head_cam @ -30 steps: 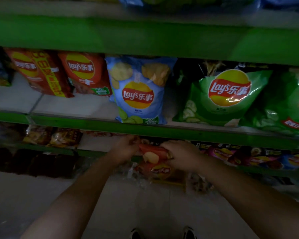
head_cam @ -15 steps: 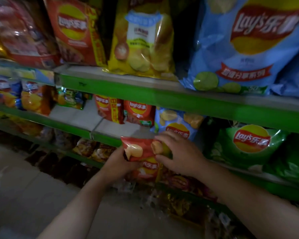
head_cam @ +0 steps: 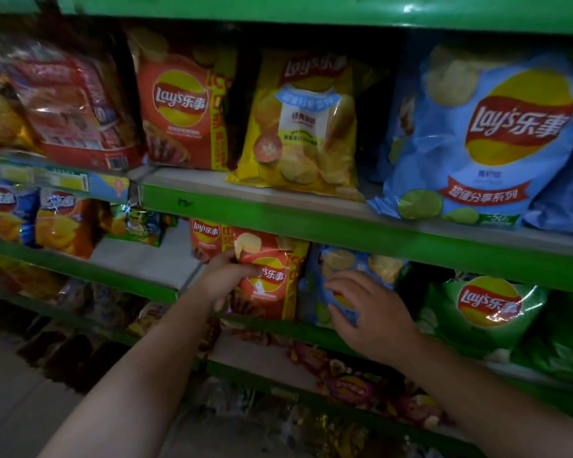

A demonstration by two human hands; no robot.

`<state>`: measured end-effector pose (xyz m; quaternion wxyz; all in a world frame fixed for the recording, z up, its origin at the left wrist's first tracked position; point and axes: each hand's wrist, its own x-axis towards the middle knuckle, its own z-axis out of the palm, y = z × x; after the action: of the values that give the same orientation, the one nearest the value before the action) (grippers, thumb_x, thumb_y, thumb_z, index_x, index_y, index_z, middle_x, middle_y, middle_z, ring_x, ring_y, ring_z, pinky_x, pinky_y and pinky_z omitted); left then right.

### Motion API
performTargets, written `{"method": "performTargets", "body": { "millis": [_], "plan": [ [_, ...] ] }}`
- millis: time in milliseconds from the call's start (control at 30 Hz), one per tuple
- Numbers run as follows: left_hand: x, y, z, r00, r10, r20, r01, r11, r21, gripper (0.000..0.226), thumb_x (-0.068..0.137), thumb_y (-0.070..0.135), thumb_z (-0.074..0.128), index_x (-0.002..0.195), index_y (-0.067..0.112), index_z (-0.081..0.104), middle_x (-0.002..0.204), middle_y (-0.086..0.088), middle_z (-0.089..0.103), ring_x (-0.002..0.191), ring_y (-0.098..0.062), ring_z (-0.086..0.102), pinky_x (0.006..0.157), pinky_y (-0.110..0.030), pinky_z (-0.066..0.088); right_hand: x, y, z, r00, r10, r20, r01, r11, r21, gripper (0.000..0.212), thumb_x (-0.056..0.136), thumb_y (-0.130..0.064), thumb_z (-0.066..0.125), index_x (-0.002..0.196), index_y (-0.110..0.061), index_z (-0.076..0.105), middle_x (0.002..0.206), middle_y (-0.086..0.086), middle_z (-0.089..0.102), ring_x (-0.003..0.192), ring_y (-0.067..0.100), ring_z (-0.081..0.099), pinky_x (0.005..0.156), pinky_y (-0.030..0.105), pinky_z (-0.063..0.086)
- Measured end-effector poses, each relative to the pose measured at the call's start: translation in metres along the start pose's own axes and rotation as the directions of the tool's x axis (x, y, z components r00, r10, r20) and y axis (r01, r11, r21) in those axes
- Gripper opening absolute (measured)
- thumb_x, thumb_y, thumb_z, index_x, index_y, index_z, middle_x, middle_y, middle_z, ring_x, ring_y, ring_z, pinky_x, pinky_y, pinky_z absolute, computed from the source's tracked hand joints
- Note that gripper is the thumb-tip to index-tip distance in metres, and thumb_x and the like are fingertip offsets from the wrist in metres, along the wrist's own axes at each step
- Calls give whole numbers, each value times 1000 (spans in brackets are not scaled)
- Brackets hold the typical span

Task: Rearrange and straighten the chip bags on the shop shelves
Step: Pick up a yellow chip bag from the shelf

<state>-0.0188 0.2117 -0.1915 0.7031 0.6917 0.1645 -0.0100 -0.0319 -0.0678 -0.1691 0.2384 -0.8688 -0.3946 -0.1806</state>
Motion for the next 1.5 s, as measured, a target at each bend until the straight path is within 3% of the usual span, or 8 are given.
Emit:
{"method": "performTargets", "body": {
  "millis": [300,500,633,700,867,967,1133,1500],
  "plan": [
    [37,-11,8,998,44,47,-51,987,150,53,81,5,75,128,15,54,117,-9,69,110,-28,65,96,-46,51,12,-12,5,995,-27,-98,27,1000,0,29,78,-18,71,106,-10,73,107,3,72,102,17,66,81,33,58],
    [22,3,-10,983,174,-53,-131,880,456,68,73,16,83,132,13,49,116,-2,63,114,-23,58,98,-34,45,47,-32,-14,977,30,-209,-10,995,100,35,87,-30,55,110,-7,70,111,5,68,103,12,61,83,26,53],
    [-8,26,-32,969,247,-31,-168,741,650,49,77,27,79,123,20,62,103,7,63,105,-18,60,85,-24,43,89,-57,-37,901,111,-419,-19,976,217,34,87,-29,58,116,-11,62,108,-9,52,100,-2,47,88,7,37],
    [-23,39,-40,977,207,50,-187,725,662,30,80,27,77,109,25,69,104,9,70,102,-13,63,87,-28,47,118,-63,-49,864,208,-459,-77,955,288,43,85,-31,65,124,-16,54,118,-8,45,112,5,46,96,14,38],
    [-54,73,-44,972,227,60,-218,780,586,18,86,23,71,69,30,74,70,14,71,75,-4,65,67,-16,48,190,-47,-63,744,602,-290,-423,760,493,95,77,-41,78,149,-12,24,149,14,31,138,29,35,112,38,34],
    [-71,95,-42,957,289,-3,-252,842,477,10,88,22,69,81,20,76,78,-3,74,81,-25,70,81,-41,57,212,-33,-66,654,735,-180,-543,622,564,111,72,-51,79,151,-9,14,150,14,41,134,33,44,106,36,39],
    [-94,125,-41,896,419,-146,-340,859,382,6,87,23,68,86,25,73,85,-6,75,84,-29,72,77,-48,58,209,-33,-77,657,726,-203,-460,599,655,81,61,-47,88,126,-12,55,122,6,65,110,26,63,86,32,51],
    [-143,164,-26,665,649,-370,-485,752,446,6,83,42,63,88,42,66,80,7,69,75,-18,64,63,-39,53,138,-81,-111,758,649,57,-391,382,838,93,36,-47,93,120,-22,62,106,-4,74,91,19,72,80,40,60]
  ]
}}
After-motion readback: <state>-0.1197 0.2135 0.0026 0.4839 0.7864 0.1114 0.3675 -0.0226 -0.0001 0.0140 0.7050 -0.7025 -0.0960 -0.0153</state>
